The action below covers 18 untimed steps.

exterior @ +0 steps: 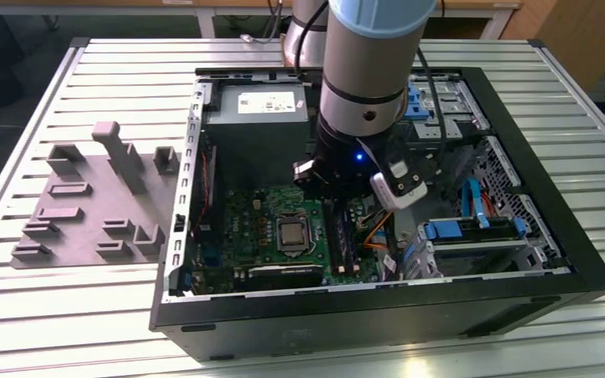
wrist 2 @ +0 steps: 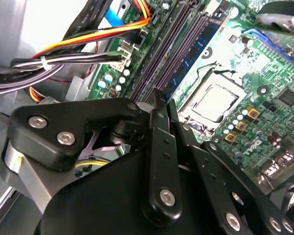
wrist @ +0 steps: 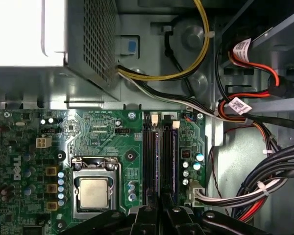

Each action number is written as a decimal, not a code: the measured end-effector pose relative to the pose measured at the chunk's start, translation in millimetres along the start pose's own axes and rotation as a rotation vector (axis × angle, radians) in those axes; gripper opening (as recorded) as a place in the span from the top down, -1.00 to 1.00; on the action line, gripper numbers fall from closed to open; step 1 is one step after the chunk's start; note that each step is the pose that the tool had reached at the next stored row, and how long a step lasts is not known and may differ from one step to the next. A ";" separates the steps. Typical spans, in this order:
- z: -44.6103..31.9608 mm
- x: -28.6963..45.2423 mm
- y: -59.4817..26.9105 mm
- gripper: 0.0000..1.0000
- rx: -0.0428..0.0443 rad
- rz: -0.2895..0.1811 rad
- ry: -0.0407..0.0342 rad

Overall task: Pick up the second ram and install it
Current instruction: 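Insert the second ram into the second slot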

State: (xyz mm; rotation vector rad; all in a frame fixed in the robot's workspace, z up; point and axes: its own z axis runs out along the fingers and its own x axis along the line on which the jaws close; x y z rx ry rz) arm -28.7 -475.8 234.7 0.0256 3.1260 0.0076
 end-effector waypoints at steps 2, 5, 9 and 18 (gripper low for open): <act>2.3 0.9 0.0 0.72 0.0001 0.004 0.0000; 4.5 2.8 -0.1 0.72 0.0001 0.005 0.0000; 5.7 3.3 -0.1 0.72 0.0002 0.007 0.0000; 11.3 3.4 -0.1 0.72 0.0002 0.009 0.0000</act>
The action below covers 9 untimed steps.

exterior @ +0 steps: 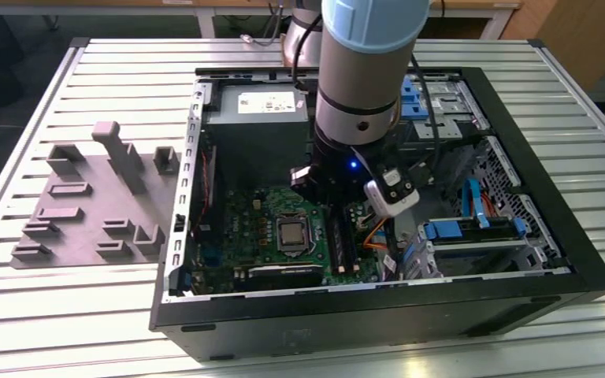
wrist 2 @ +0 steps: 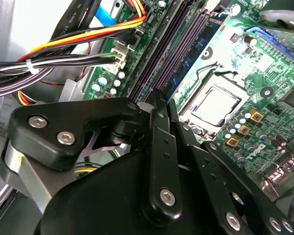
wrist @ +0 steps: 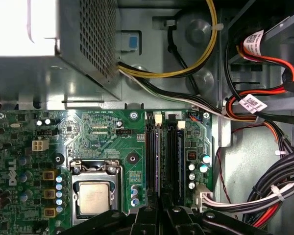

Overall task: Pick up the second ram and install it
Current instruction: 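Insert the second ram into the second slot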

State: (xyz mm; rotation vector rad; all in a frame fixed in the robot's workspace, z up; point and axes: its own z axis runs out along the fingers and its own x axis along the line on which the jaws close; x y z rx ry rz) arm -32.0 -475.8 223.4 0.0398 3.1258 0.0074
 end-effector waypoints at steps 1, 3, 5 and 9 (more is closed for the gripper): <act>0.6 0.0 0.0 0.72 0.0000 0.001 0.0000; 1.6 0.0 0.0 0.72 0.0000 0.002 0.0000; 2.8 0.1 0.0 0.72 0.0001 0.003 0.0000; 4.7 0.1 0.0 0.72 0.0001 0.005 0.0000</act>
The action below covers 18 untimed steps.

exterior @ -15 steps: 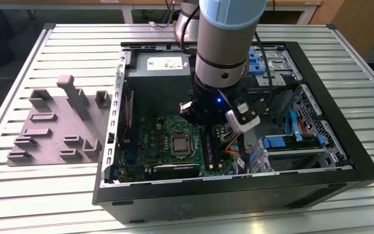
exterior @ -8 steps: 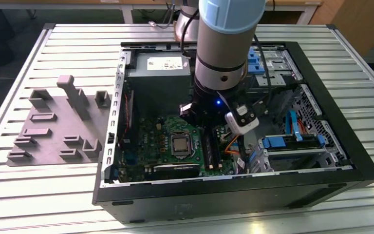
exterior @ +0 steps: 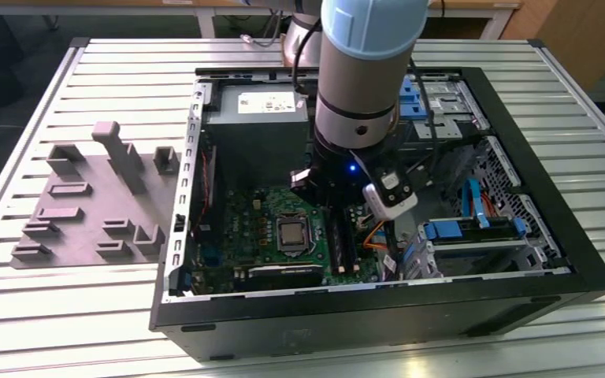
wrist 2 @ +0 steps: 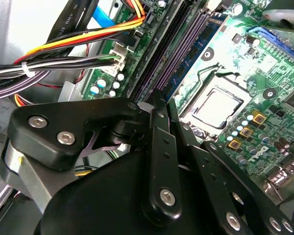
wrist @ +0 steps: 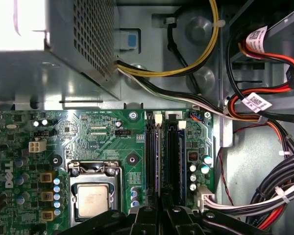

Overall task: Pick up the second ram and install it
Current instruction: 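Insert the second ram into the second slot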

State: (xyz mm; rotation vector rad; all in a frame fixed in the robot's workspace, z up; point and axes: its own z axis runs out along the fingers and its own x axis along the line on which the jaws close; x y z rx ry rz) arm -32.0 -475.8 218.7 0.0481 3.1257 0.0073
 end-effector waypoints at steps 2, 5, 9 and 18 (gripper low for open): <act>1.0 0.0 0.0 0.72 0.0000 0.001 0.0000; 2.2 0.0 0.0 0.72 0.0000 0.002 0.0000; 3.5 0.1 0.0 0.72 0.0003 0.002 0.0001; 5.2 0.1 -0.1 0.72 0.0006 0.003 0.0002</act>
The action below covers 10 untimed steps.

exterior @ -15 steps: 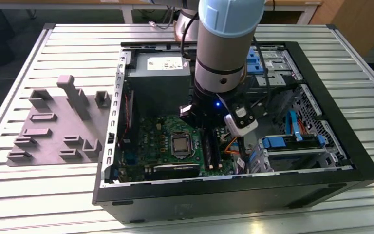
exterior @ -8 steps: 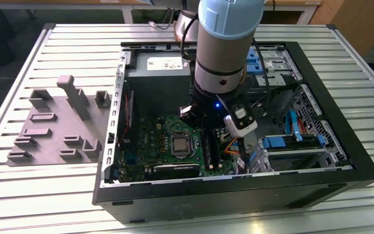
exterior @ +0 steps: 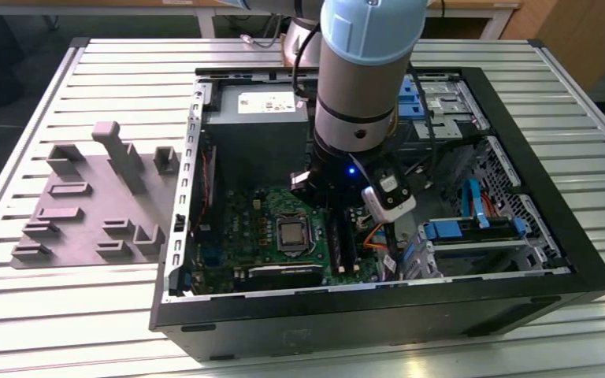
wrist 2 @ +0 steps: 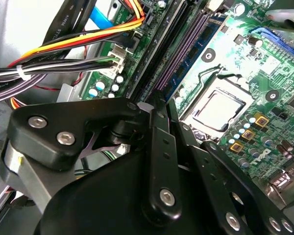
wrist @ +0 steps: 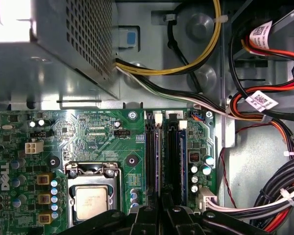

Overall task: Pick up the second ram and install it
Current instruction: 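Insert the second ram into the second slot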

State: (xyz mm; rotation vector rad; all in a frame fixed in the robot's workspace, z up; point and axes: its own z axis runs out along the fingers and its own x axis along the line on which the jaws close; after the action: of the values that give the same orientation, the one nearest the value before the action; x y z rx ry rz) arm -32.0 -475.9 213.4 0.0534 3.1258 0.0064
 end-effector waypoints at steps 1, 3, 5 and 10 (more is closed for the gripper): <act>0.3 0.0 0.0 0.72 0.0001 0.000 0.0000; 0.8 0.0 0.0 0.72 -0.0001 0.000 0.0000; 1.4 0.0 0.1 0.72 -0.0005 0.000 -0.0002; 1.5 0.0 0.1 0.72 -0.0004 0.000 -0.0001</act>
State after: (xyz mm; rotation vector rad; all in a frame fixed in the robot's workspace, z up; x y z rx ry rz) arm -32.0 -475.8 211.9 0.0535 3.1257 0.0070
